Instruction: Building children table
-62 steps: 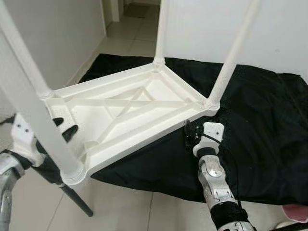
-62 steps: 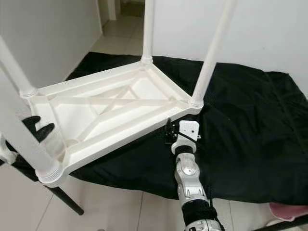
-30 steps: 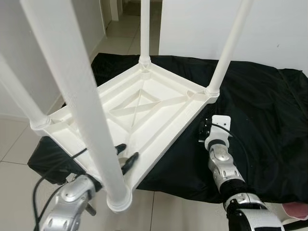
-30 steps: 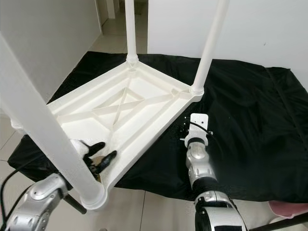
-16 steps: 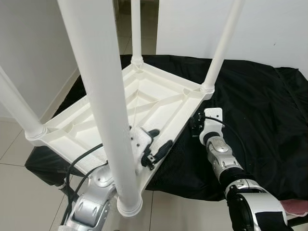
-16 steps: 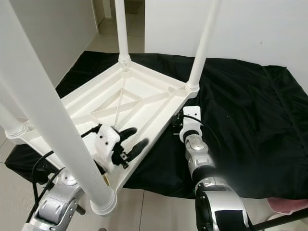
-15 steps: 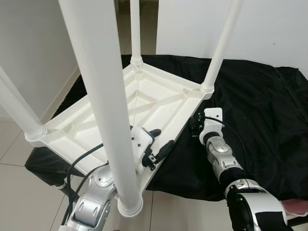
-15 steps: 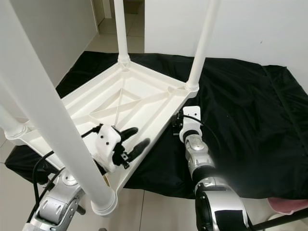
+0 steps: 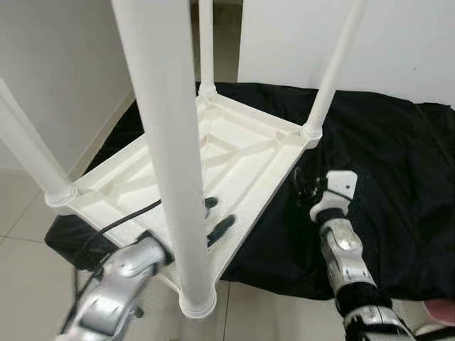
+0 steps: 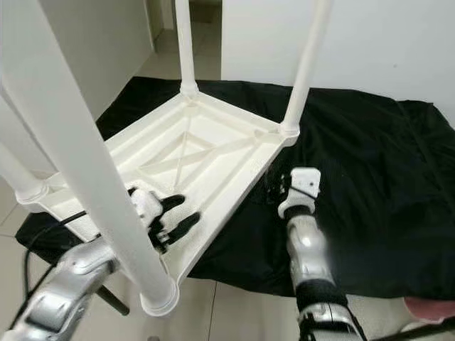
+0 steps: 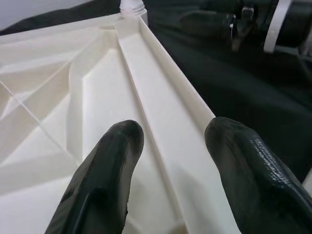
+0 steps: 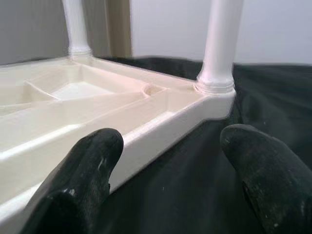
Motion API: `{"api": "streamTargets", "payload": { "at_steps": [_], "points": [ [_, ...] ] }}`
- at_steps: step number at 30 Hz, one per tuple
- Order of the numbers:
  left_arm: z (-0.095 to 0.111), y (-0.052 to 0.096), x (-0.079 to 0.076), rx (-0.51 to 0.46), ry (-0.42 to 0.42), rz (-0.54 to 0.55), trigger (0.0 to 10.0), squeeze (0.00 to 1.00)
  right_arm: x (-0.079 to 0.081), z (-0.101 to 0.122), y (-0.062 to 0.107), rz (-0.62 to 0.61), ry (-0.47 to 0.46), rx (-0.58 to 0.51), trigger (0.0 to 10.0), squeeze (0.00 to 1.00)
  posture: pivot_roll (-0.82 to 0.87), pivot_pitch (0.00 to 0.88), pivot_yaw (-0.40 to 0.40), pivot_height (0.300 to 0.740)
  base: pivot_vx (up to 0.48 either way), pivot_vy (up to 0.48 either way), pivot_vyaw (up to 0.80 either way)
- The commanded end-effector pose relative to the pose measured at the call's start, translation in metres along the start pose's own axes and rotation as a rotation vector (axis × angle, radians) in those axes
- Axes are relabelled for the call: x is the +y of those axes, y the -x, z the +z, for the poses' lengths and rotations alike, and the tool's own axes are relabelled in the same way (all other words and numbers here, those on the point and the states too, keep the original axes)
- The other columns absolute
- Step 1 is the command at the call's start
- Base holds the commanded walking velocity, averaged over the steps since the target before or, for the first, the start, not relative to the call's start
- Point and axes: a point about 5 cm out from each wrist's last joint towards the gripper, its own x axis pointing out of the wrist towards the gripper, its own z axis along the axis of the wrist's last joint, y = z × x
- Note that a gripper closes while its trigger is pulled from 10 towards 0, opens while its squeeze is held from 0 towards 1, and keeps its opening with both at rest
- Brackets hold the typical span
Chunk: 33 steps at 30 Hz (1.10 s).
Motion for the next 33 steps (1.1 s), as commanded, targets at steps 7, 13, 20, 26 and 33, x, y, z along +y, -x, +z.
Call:
{"api": "streamTargets", "payload": {
  "at_steps": [7, 13, 20, 26, 33],
  "points": [
    [-0.003, 0.029, -0.002, 0.061, -0.063, -0.158, 10.0, 0.0, -0.002, 0.005, 0.022, 0.056, 0.008, 0.0, 10.0, 0.0, 0.02, 0.038, 0.013, 0.74, 0.0, 0.0, 0.0],
    [-0.006, 0.042, 0.002, 0.1, -0.07, -0.19, 10.0, 0.0, -0.005, 0.006, 0.028, 0.06, -0.006, 0.021, 10.0, 0.0, 0.02, 0.037, 0.013, 0.74, 0.0, 0.0, 0.0],
    [-0.019, 0.055, -0.001, 0.186, -0.092, -0.234, 10.0, 0.0, 0.0, 0.006, 0.03, 0.065, -0.016, 0.041, 10.0, 0.0, 0.02, 0.034, 0.012, 0.74, 0.0, 0.0, 0.0],
    [-0.036, 0.059, 0.022, 0.297, -0.206, -0.134, 10.0, 0.0, 0.012, 0.008, 0.027, 0.07, -0.043, 0.043, 10.0, 0.0, 0.03, 0.042, 0.007, 0.74, 0.0, 0.0, 0.0],
    [-0.047, 0.049, 0.04, 0.368, -0.267, -0.011, 10.0, 0.0, 0.014, 0.01, 0.026, 0.061, -0.053, 0.042, 10.0, 0.0, 0.01, 0.052, 0.014, 0.74, 0.0, 0.0, 0.0]
  ]
}}
